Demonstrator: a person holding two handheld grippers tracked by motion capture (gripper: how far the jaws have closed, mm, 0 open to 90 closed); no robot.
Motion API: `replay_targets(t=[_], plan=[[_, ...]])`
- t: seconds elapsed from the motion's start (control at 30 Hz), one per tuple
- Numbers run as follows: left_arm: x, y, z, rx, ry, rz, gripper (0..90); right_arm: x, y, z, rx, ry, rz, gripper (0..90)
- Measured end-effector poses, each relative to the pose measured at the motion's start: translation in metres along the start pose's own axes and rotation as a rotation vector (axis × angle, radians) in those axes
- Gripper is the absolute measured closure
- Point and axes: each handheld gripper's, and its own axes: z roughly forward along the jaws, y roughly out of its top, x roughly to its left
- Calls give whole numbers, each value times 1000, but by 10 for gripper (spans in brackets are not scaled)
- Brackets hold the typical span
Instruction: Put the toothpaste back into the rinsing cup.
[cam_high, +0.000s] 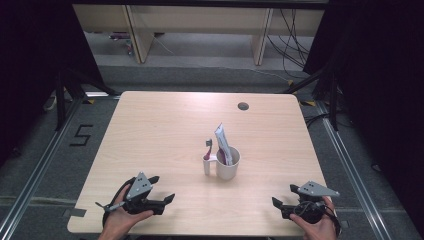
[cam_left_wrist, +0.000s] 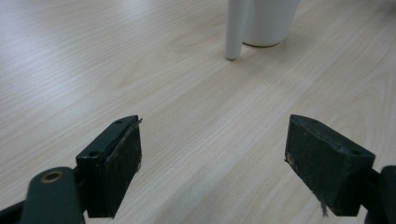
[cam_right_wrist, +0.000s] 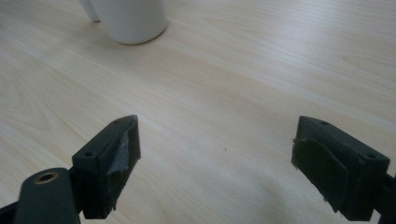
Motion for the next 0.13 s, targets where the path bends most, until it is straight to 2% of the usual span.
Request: replay_targets(t=[0.03,0.07,0.1,0.13], plan=[[0,0,0,0,0,0,185,0,0,0,1,-8,-4,161],[0,0,0,-1,2,-1,186,1,-1,0,6,-20,16,161],[0,0,0,3,1,5,185,-1,-1,0,1,-24,-11,161],[0,0,0,3,0,4,185,-1,-1,0,2,-27,-13,161]])
